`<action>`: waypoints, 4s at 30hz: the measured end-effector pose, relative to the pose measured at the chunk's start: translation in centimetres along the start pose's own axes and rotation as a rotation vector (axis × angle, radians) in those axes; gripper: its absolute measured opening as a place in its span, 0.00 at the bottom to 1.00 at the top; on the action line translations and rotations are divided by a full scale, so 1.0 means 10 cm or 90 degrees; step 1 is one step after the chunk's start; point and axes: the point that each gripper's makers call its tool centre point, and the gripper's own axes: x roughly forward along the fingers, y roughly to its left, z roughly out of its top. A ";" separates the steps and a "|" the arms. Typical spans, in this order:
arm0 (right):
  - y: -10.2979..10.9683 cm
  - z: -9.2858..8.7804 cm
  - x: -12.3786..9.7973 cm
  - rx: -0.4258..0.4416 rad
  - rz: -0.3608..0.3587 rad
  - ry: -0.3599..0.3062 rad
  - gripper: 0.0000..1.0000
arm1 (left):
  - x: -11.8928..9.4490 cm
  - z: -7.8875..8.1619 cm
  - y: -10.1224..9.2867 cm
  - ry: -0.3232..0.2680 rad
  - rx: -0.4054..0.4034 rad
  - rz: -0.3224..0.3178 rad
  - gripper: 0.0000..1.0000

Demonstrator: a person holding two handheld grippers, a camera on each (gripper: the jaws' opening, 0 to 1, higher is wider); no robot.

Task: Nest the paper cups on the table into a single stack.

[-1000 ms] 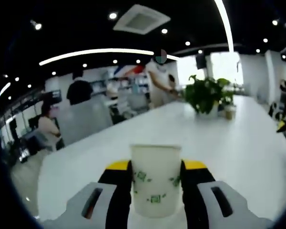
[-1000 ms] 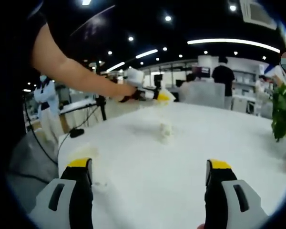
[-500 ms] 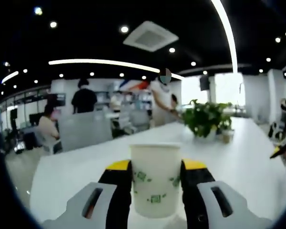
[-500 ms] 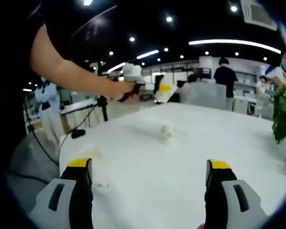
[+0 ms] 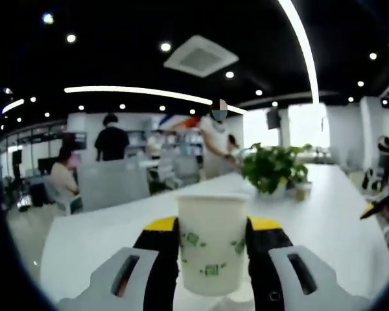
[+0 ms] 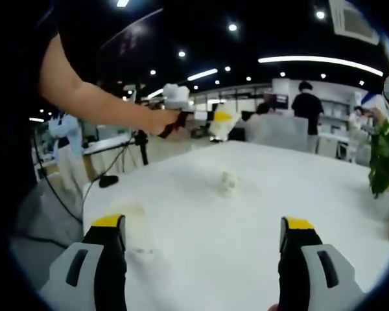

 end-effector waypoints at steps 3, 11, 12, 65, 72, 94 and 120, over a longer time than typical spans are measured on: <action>0.02 0.00 -0.02 -0.002 0.000 0.000 0.97 | -0.04 0.03 -0.03 -0.004 -0.001 -0.001 0.39; 0.01 0.07 -0.07 -0.010 -0.004 -0.007 0.97 | -0.16 0.10 -0.14 -0.013 -0.002 -0.007 0.39; 0.01 0.07 -0.07 -0.010 -0.004 -0.007 0.97 | -0.17 0.11 -0.15 -0.014 -0.003 -0.006 0.38; 0.29 0.19 -0.31 -0.037 0.004 -0.018 0.97 | -0.96 0.31 -1.18 -0.077 -0.044 -0.069 0.37; 0.31 0.22 -0.32 -0.042 0.008 -0.024 0.97 | -1.02 0.30 -1.37 -0.083 -0.051 -0.074 0.37; 0.30 0.19 -0.44 -0.039 -0.001 -0.027 0.97 | -1.15 0.25 -1.87 -0.107 -0.085 -0.101 0.37; 0.34 0.15 -0.47 -0.033 -0.006 -0.025 0.97 | -1.41 0.05 -2.48 -0.110 -0.076 -0.169 0.37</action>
